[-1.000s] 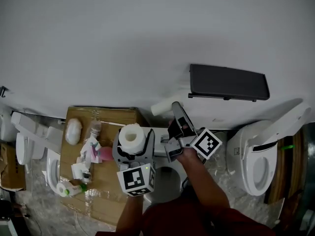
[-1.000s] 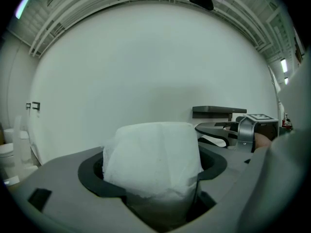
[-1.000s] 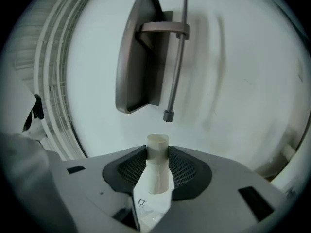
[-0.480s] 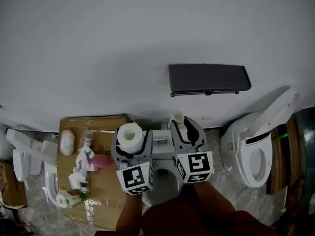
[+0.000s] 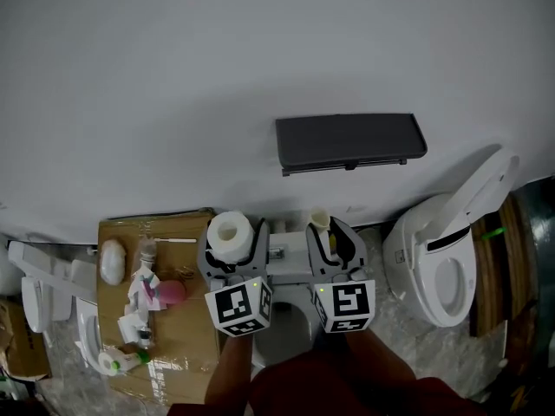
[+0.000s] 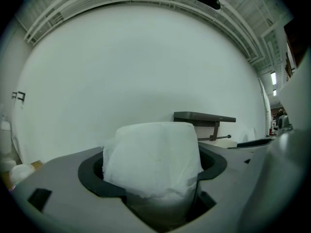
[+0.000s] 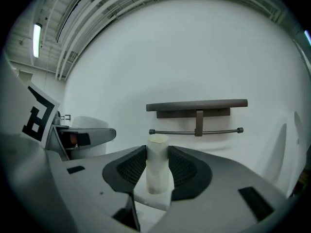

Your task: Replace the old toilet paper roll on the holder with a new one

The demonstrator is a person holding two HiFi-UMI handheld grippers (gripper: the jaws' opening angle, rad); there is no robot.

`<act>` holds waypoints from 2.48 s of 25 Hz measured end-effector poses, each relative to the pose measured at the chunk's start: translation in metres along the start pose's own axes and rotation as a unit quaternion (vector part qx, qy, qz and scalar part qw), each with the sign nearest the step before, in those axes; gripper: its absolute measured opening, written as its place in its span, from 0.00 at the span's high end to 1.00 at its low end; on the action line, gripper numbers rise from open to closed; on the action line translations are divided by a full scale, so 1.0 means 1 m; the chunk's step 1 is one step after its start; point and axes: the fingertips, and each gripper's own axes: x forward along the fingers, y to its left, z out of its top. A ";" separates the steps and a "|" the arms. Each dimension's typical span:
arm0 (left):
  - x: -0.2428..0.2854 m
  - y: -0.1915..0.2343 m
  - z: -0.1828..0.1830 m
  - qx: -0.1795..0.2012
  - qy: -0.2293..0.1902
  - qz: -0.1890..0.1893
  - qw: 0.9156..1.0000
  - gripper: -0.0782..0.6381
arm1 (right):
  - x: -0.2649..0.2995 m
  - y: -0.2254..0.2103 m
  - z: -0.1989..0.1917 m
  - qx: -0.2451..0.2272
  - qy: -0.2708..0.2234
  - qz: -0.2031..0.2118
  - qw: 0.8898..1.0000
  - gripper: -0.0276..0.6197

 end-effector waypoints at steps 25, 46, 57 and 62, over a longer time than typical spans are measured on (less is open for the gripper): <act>0.115 0.026 0.023 -0.488 -0.145 -0.032 0.860 0.26 | 0.009 -0.079 -0.041 0.026 0.033 -0.046 0.998 0.72; 0.153 -0.073 -0.009 -0.666 -0.125 -0.093 0.730 0.26 | -0.024 -0.147 -0.066 0.030 0.058 -0.122 0.990 0.72; 0.153 -0.122 -0.014 -0.672 -0.123 -0.118 0.721 0.26 | -0.035 -0.161 -0.070 0.035 0.057 -0.134 0.989 0.72; 0.154 -0.124 -0.018 -0.669 -0.125 -0.126 0.721 0.26 | -0.037 -0.166 -0.071 0.035 0.058 -0.136 0.988 0.72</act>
